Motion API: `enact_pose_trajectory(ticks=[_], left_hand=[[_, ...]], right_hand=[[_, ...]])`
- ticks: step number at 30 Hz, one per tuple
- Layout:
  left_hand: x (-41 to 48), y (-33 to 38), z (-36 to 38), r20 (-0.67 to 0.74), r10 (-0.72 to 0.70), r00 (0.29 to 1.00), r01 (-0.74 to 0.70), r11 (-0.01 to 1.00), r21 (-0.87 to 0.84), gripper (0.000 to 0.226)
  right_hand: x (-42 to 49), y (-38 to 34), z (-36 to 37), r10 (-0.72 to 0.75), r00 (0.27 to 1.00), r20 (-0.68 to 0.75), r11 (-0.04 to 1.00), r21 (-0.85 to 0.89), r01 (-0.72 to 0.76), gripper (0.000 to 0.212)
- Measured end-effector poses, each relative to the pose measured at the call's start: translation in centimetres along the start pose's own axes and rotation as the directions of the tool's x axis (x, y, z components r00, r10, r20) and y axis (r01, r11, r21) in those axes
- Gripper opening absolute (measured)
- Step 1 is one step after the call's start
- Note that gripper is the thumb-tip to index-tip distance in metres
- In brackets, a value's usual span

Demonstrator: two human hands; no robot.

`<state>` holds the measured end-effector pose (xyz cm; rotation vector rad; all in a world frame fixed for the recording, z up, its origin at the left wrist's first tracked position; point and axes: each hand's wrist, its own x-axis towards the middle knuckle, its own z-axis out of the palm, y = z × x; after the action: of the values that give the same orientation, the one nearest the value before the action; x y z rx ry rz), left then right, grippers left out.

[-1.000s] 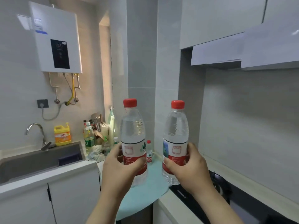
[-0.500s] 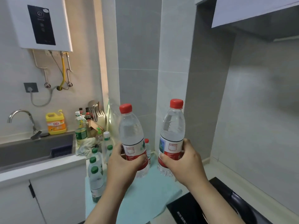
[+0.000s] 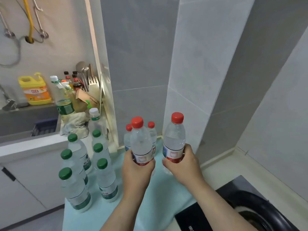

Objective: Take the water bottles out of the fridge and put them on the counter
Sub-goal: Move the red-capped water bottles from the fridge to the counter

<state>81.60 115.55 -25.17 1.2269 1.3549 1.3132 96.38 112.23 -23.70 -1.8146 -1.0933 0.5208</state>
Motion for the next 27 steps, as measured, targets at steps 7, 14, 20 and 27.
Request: enact_pose_trajectory(ticks=[7,14,20,27], left_hand=[[4.5,-7.4,3.7,-0.119,-0.109,0.987,0.11,0.994,0.007,0.037],[7.8,-12.6,3.6,-0.165,-0.185,0.969,0.196,0.979,0.055,0.038],[9.1,-14.7,3.9,-0.148,-0.183,0.972,0.197,0.977,0.08,0.044],[9.8,-15.7,4.0,-0.121,-0.128,0.984,0.141,0.984,0.107,0.053]], right_hand=[[6.3,6.3,6.2,0.056,0.998,0.035,0.998,-0.033,-0.055,0.046],[10.1,10.1,11.6,0.045,0.994,0.103,0.999,-0.01,-0.045,0.044],[11.2,12.4,14.1,0.065,0.987,0.147,0.997,0.028,-0.07,0.043],[10.8,14.6,15.0,0.054,0.986,0.158,0.997,0.037,-0.061,0.053]])
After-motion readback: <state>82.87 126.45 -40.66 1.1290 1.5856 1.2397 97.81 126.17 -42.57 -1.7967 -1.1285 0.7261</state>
